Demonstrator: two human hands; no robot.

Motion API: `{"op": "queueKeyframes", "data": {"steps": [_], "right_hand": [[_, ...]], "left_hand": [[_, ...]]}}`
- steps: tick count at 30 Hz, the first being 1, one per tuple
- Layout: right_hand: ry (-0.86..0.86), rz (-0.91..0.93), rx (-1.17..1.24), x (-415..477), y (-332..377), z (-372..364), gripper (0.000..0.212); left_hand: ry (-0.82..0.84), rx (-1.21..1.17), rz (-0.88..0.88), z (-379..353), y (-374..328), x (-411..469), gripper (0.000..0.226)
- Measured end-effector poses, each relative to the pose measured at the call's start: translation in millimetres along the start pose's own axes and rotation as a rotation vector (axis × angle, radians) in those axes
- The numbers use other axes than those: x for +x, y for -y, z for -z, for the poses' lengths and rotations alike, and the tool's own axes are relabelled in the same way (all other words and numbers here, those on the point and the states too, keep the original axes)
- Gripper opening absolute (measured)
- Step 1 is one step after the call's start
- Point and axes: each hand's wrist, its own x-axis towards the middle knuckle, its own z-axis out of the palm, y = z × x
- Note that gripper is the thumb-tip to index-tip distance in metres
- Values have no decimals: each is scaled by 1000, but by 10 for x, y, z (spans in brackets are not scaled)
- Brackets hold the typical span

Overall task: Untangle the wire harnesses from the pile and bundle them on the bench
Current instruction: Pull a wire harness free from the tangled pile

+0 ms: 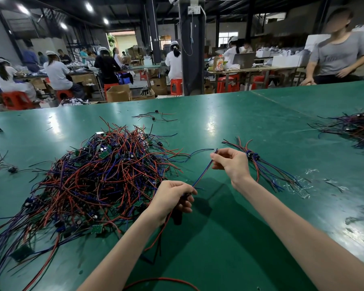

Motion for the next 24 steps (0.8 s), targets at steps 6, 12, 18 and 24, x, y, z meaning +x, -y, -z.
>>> {"op": "queueKeyframes", "data": {"steps": [6, 12, 18, 24], "right_hand": [[15, -31, 41, -5, 34, 18, 11], [88, -245, 287, 13, 110, 58, 12], [61, -425, 385, 80, 115, 103, 21], [40, -611, 633, 83, 87, 98, 21]], "left_hand": [[31, 58, -11, -17, 5, -18, 18], [23, 51, -25, -3, -19, -38, 16], [6, -9, -32, 12, -44, -31, 17], [31, -18, -38, 14, -41, -27, 18]]}}
